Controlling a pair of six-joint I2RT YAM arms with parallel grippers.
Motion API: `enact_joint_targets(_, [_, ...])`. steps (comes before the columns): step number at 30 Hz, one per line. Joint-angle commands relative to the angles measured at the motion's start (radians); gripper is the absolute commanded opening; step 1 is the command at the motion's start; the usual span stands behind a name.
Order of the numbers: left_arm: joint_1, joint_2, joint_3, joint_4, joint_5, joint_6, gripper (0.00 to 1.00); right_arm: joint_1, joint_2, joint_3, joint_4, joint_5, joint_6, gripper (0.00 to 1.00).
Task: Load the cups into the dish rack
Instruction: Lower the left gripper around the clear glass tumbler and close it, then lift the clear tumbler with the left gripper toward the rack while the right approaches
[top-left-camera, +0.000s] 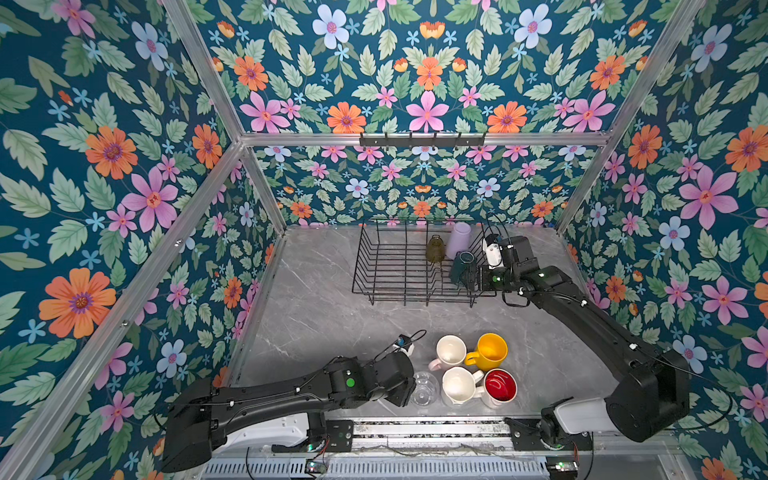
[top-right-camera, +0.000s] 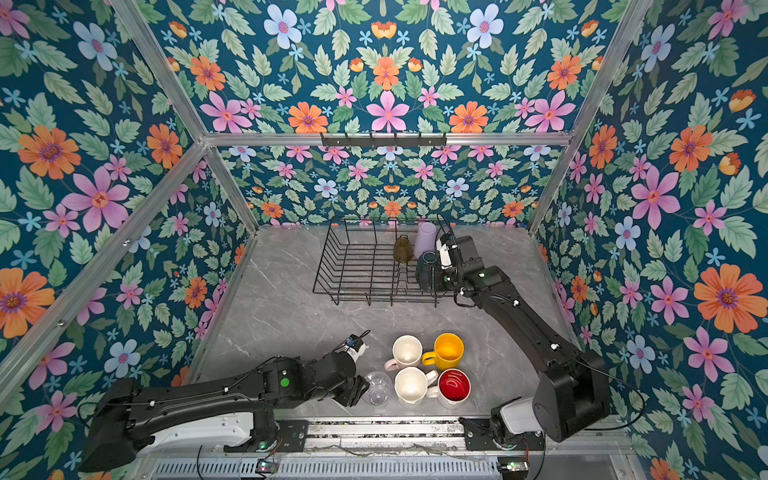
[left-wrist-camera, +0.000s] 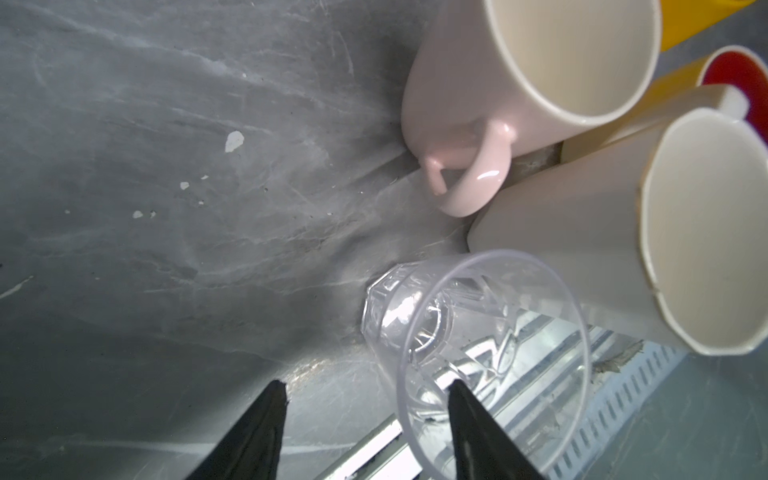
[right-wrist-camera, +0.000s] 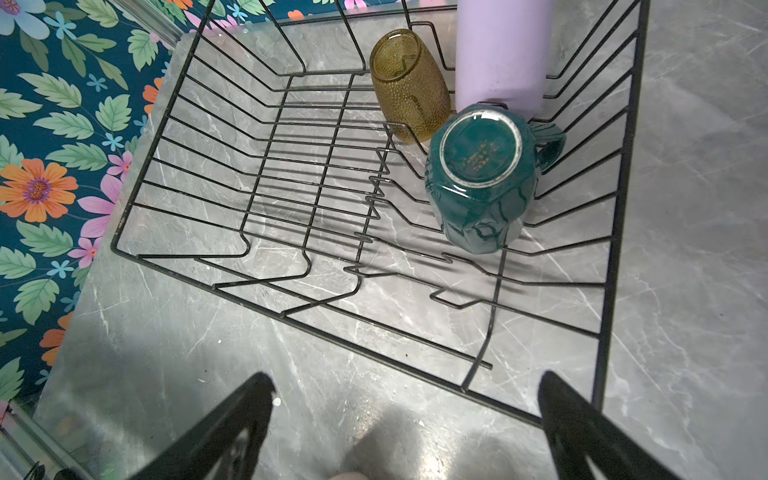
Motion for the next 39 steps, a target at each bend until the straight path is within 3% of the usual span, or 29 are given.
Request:
enact_joint_targets(1, [0.001, 0.019, 0.013, -0.006, 0.012, 0.012, 0.62, 0.000, 0.004, 0.004, 0.004, -0.003, -0.015, 0.99])
enact_joint_targets(5, [0.000, 0.057, 0.023, -0.018, 0.006, 0.020, 0.59, 0.001, 0.010, 0.005, 0.002, -0.011, -0.009, 0.99])
enact_joint_targets(13, [0.003, 0.078, 0.039, -0.050, -0.030, 0.015, 0.44, 0.000, 0.010, 0.004, 0.001, -0.015, -0.017, 0.99])
enact_joint_targets(21, [0.004, 0.053, 0.037, -0.037, -0.038, 0.024, 0.19, 0.001, 0.002, -0.010, 0.011, -0.012, -0.018, 0.99])
enact_joint_targets(29, [0.004, 0.033, 0.027, -0.043, -0.066, 0.021, 0.04, 0.000, 0.015, 0.001, 0.011, -0.016, -0.016, 0.99])
enact_joint_targets(34, [0.007, 0.004, 0.042, -0.091, -0.156, -0.003, 0.00, 0.001, 0.024, 0.008, 0.014, -0.023, -0.016, 0.99])
enact_joint_targets(39, [0.048, -0.148, 0.056, -0.127, -0.319, -0.019, 0.00, 0.000, 0.024, 0.010, 0.030, -0.045, -0.007, 0.99])
